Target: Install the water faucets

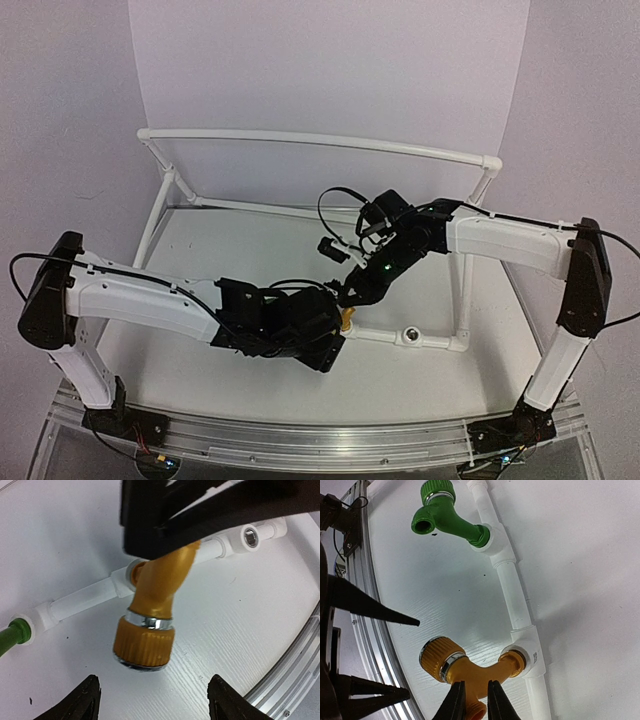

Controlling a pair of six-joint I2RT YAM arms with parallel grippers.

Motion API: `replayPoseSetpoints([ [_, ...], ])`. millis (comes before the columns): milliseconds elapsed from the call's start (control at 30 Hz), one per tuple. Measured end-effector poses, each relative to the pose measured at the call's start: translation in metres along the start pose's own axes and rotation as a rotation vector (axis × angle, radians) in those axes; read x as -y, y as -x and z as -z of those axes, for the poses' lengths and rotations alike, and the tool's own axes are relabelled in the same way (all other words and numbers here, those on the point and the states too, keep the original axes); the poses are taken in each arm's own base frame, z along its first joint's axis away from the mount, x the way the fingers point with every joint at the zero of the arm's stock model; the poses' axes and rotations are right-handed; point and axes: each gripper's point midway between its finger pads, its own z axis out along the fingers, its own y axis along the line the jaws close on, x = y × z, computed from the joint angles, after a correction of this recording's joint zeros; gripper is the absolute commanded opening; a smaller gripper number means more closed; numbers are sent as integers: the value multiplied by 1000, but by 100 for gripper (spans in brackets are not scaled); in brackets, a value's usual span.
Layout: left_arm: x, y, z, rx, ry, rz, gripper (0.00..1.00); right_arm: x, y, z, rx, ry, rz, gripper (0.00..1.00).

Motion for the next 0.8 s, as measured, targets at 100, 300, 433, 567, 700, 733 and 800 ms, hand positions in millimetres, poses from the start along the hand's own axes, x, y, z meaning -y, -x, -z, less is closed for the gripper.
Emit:
replayPoseSetpoints([
  [100, 6, 2, -8, -8, 12, -13, 75, -1, 0, 0, 0, 4, 1, 13],
  [300, -4, 1, -21, -42, 112, -12, 73, 0, -1, 1, 4, 3, 1, 13],
  [433, -26, -1, -23, -62, 186, 26, 72, -1, -3, 2, 6, 2, 2, 13],
  [567, -35, 2, -25, -59, 209, 58, 71, -2, -7, 3, 6, 1, 2, 12],
  [700, -43, 5, -25, -45, 213, 87, 70, -2, -10, 4, 9, 0, 1, 12],
  [733, -45, 6, -24, -39, 213, 95, 70, -2, -10, 4, 9, 0, 1, 12],
  [800, -50, 9, -23, -30, 212, 109, 70, -2, -12, 4, 10, 3, 0, 12],
])
